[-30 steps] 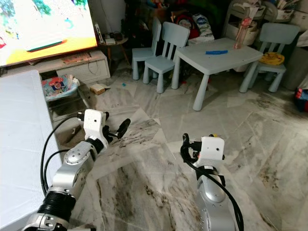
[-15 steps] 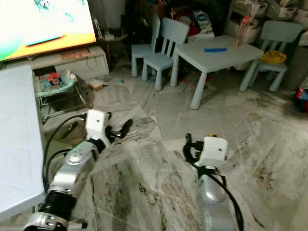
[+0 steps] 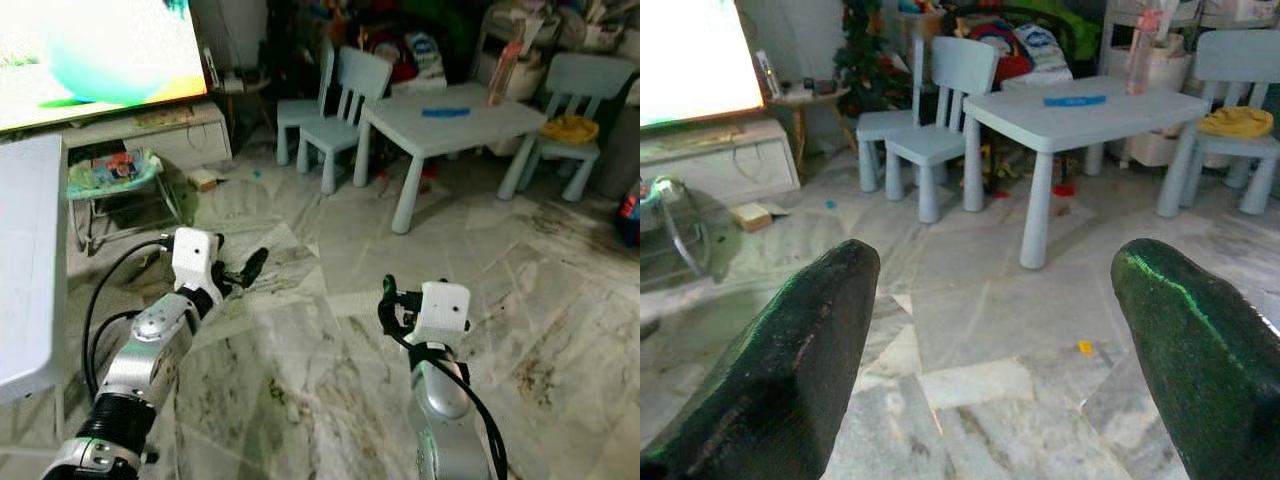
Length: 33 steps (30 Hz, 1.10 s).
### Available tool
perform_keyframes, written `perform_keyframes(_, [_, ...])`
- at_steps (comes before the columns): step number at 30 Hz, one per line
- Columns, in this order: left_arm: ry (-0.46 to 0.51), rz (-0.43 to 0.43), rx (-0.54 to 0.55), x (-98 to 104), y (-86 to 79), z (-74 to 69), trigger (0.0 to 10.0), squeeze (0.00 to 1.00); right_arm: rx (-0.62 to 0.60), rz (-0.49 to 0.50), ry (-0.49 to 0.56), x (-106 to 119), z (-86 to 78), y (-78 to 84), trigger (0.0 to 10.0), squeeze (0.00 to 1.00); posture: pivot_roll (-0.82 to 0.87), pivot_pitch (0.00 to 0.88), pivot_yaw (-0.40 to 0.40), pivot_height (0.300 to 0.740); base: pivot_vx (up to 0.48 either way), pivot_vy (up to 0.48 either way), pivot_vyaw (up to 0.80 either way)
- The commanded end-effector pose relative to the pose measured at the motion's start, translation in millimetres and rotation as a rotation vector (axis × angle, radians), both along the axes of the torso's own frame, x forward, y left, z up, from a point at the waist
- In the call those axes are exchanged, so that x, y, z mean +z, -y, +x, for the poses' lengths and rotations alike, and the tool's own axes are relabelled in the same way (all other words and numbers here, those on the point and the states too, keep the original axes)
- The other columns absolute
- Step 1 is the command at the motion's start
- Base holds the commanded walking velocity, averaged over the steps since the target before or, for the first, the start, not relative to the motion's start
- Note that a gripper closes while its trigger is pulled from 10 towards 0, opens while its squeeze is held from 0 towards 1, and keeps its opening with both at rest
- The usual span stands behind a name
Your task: Hang keys on a hook
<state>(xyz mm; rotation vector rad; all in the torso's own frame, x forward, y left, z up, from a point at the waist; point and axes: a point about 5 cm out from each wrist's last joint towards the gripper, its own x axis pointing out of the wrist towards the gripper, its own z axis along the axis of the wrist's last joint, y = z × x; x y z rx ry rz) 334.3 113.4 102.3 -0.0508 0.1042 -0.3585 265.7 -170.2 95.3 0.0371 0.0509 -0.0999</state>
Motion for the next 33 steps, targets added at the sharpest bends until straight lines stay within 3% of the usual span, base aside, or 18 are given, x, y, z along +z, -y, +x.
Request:
perform_keyframes(1, [-0.032, 0.03, 0.011, -7.6, -0.2, 3.4, 10.0, 0.0, -0.055, 0.009, -0.018, -3.5, 1.2, 17.2, 10.0, 0.0, 0.06, 0.0, -0.009, 0.74, 0.0, 0.0, 0.0])
perform_keyframes(15, [-0.122, 0.107, 0.098, -26.4, -27.9, 14.8, 10.0, 0.0, -0.105, -0.013, -0.025, -3.4, 14.0, 50.0, 10.0, 0.0, 0.05, 0.0, -0.008, 0.74, 0.0, 0.0, 0.0])
perform_keyframes(18, [-0.232, 0.199, 0.088, -46.1, -36.2, 9.2, 10.0, 0.0, -0.126, -0.025, -0.069, -15.9, 20.4, 63.5, 10.0, 0.0, 0.05, 0.0, -0.014, 0.74, 0.0, 0.0, 0.0])
perform_keyframes(27, [-0.342, 0.26, 0.11, -71.5, -50.7, -5.4, 10.0, 0.0, -0.154, -0.086, -0.193, -45.8, 25.2, 88.5, 10.0, 0.0, 0.05, 0.0, -0.016, 0.74, 0.0, 0.0, 0.0])
perform_keyframes(33, [-0.458, 0.346, 0.13, -96.9, -60.2, -26.1, 10.0, 0.0, -0.194, -0.094, -0.316, -73.3, 14.0, 98.0, 10.0, 0.0, 0.05, 0.0, -0.026, 0.74, 0.0, 0.0, 0.0])
